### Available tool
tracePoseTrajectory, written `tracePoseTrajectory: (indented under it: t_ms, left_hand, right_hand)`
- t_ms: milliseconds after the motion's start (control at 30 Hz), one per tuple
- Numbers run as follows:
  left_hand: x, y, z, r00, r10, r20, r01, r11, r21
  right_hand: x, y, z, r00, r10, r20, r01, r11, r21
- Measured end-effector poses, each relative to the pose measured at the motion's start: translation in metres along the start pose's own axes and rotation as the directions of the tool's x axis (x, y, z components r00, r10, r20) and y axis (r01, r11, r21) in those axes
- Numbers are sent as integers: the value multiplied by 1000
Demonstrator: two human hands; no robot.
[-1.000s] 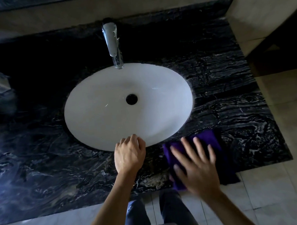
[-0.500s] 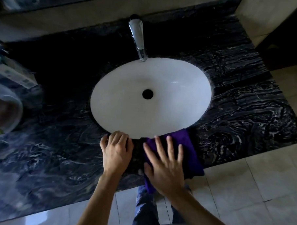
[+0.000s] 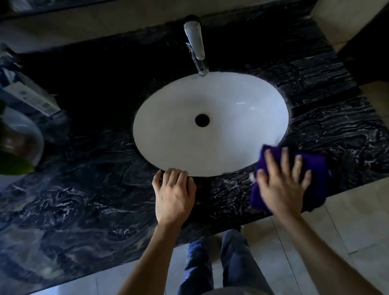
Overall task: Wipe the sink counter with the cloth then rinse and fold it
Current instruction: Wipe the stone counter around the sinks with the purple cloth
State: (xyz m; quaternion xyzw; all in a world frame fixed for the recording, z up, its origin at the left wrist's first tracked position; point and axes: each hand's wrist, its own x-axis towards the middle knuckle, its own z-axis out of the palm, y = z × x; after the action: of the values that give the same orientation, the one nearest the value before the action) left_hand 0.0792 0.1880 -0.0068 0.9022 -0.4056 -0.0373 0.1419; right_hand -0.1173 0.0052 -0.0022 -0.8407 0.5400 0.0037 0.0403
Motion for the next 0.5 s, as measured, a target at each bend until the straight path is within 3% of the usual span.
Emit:
tracePoseTrajectory:
  t_ms: [133, 267, 333, 400, 500]
  left_hand:
    - [-1, -3, -1, 1000, 14, -10, -14, 999, -51]
    - [-2, -7, 0, 999, 41, -28, -42, 998, -43]
    - [-1, -8, 0, 999, 33, -27, -34, 998, -45]
    - [-1, -7, 0, 999, 21, -34, -22, 999, -45]
    - [0, -3, 0, 999, -5, -32, 3, 999, -50]
  right_hand:
    - [-79, -82, 13, 926, -378, -5, 378, 925, 46]
    - [-75, -70, 13, 803, -595, -18, 594, 800, 83]
    - [-35, -35, 14, 864, -503, -30, 504, 864, 12]
    - [13, 2, 8, 960, -278, -34, 277, 960, -35]
    - [35, 16, 5, 997, -71, -10, 71, 997, -41]
